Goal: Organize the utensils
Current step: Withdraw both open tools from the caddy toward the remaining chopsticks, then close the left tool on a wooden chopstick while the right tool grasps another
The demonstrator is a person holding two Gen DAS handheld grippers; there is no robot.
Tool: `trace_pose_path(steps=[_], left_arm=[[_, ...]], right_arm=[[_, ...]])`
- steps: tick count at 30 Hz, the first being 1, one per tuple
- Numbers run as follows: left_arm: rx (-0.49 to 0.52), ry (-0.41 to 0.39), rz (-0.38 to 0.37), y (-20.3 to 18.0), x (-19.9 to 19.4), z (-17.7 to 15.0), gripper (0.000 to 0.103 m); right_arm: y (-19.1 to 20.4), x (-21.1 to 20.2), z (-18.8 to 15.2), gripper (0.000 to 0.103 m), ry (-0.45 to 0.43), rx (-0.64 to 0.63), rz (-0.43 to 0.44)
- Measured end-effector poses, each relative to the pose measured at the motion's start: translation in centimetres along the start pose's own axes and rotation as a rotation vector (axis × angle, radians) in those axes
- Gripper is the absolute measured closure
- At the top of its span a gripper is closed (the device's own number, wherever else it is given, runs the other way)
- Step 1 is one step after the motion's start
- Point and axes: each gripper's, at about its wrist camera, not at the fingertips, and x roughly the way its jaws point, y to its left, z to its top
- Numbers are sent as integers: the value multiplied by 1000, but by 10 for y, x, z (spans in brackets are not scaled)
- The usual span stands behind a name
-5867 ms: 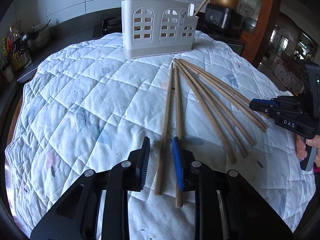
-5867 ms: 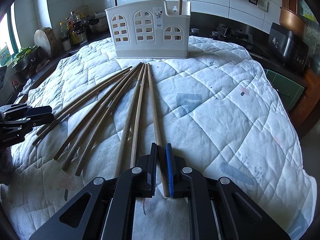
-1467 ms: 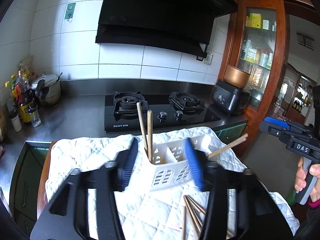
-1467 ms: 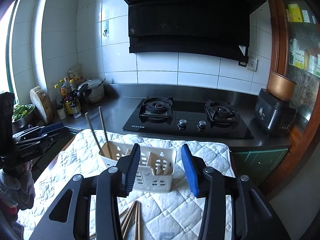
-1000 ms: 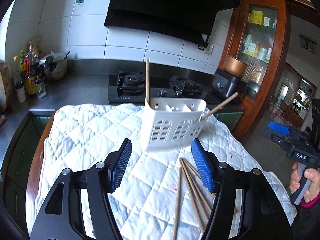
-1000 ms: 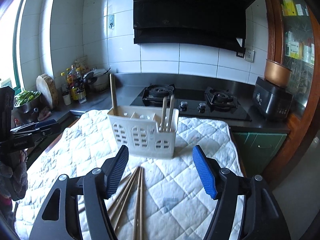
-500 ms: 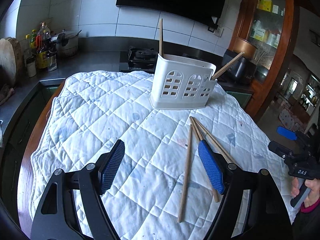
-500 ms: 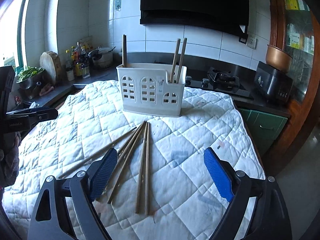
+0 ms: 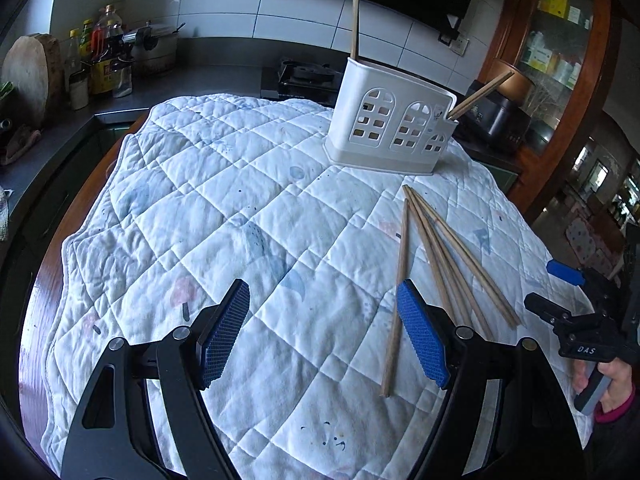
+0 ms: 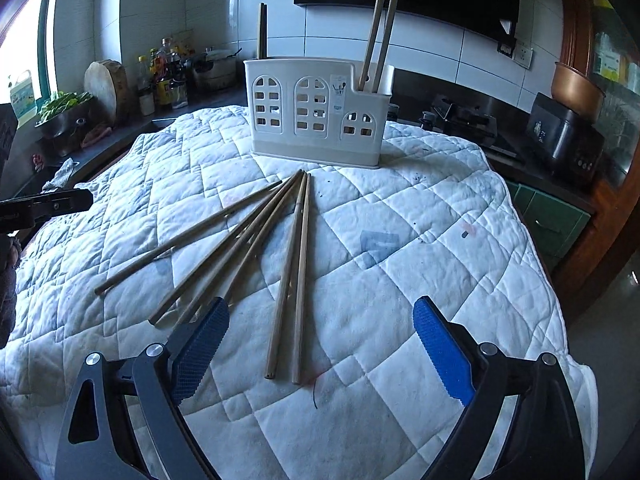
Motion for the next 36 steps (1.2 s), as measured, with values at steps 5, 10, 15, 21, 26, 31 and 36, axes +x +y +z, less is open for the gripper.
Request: trace_pose_path(steps=[5, 10, 15, 21, 26, 31, 36], left_arm=[[-7, 16, 11, 5, 4, -6, 27], [-9, 30, 15, 5, 9, -11, 27], [-9, 36, 21, 7, 10, -13, 27], [-16, 38, 31, 11, 10, -14, 27], [-14, 41, 34, 10, 10, -16, 27], [-3, 44, 35, 7, 9, -18, 27], [26, 42, 19, 0, 8, -21, 27]], right_arm=[[-13, 15, 0, 13, 46, 19, -19], [-15, 30, 1, 16, 78, 10, -24], [-15, 39, 4, 31, 96, 9, -6], [-11, 48, 5, 49, 113, -2, 30], [-2, 53, 7, 72, 130, -38, 60], [4, 56, 8, 84, 128, -58, 68], [7, 56, 6, 95, 121, -70, 47]])
